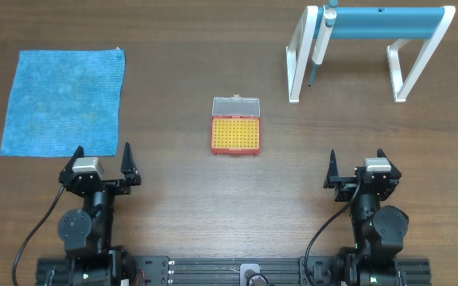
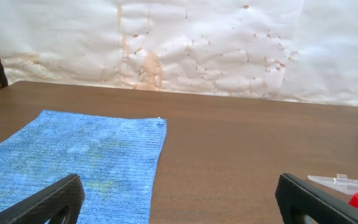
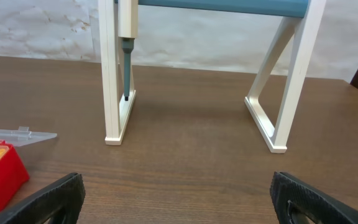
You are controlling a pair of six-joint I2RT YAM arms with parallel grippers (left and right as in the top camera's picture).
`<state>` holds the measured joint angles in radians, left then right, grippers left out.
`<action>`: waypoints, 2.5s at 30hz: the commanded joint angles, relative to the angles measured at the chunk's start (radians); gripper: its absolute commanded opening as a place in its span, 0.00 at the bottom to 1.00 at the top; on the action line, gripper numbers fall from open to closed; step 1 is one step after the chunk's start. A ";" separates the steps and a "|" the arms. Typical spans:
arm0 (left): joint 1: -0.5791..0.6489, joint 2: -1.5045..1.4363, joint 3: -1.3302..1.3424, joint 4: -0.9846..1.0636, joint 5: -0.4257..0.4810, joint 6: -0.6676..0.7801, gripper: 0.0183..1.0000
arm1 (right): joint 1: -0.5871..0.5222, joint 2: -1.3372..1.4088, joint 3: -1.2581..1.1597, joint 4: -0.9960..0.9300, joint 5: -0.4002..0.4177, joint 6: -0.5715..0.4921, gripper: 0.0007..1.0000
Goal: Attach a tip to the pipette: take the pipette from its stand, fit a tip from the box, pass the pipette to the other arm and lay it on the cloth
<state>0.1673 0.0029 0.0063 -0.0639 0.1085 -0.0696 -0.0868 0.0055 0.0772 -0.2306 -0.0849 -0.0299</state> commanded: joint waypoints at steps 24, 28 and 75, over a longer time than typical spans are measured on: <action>-0.004 0.006 -0.001 -0.009 -0.011 -0.005 1.00 | 0.006 -0.003 -0.008 0.005 -0.006 -0.013 0.98; -0.004 0.006 -0.001 -0.009 -0.011 -0.005 1.00 | 0.006 -0.003 -0.008 0.005 -0.006 -0.013 0.98; -0.004 0.006 -0.001 -0.009 -0.011 -0.005 1.00 | 0.006 0.549 0.143 0.369 -0.059 -0.005 0.98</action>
<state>0.1673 0.0074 0.0063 -0.0643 0.1059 -0.0700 -0.0868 0.4286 0.1368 0.0811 -0.1032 -0.0326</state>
